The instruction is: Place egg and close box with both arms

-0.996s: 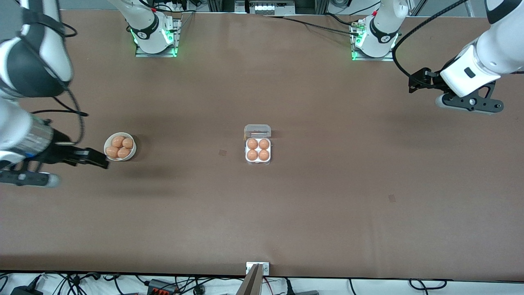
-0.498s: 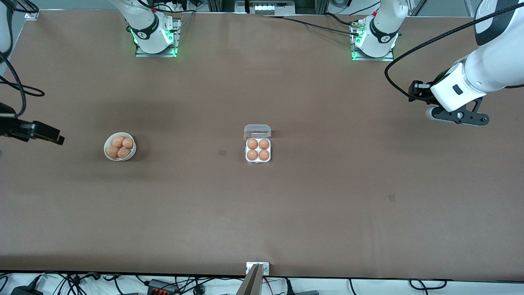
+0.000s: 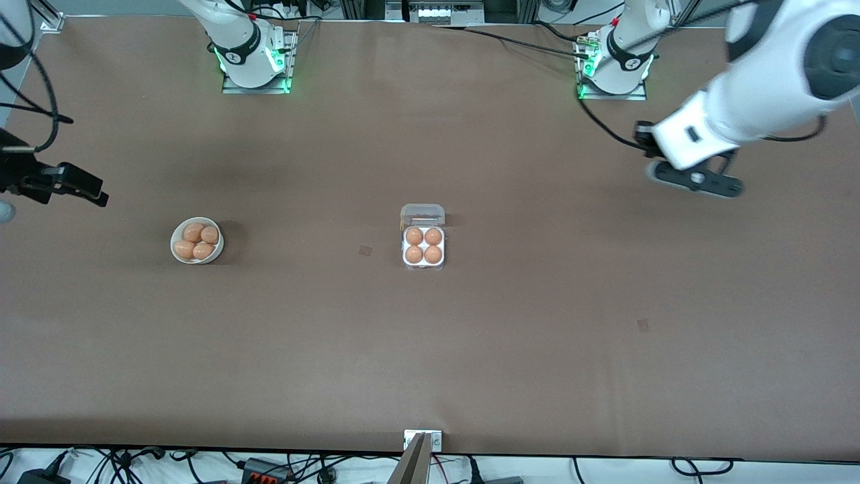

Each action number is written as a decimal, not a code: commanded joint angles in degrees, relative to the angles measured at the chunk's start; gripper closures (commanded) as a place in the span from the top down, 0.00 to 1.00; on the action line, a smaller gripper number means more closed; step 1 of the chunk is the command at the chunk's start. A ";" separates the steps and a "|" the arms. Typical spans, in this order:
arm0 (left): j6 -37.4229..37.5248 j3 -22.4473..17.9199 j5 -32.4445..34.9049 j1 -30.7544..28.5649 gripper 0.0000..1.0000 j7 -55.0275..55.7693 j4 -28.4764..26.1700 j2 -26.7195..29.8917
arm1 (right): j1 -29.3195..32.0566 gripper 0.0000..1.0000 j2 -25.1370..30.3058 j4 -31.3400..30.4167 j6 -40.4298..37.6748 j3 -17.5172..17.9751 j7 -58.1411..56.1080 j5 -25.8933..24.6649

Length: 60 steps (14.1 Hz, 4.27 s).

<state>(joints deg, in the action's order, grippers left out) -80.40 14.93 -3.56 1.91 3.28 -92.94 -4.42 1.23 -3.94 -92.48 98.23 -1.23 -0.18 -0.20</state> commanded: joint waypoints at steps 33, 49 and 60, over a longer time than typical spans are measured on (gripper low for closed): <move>-69.29 14.60 26.41 15.32 0.02 42.08 -6.29 -33.99 | 0.35 1.00 4.82 -4.20 -0.05 0.70 -1.49 -0.50; -10.86 15.40 20.11 -2.43 1.00 7.11 5.98 -16.67 | 0.35 1.00 5.17 -4.11 -1.02 0.61 -0.87 -0.50; 1.40 -2.50 0.70 -5.44 1.00 3.40 13.17 -8.61 | 0.08 1.00 5.09 -3.50 -1.55 0.44 -0.96 -0.50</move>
<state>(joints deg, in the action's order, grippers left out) -76.40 19.48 3.15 -5.60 8.12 -73.97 -19.47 1.26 0.78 -96.56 97.91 -0.90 -1.03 -0.26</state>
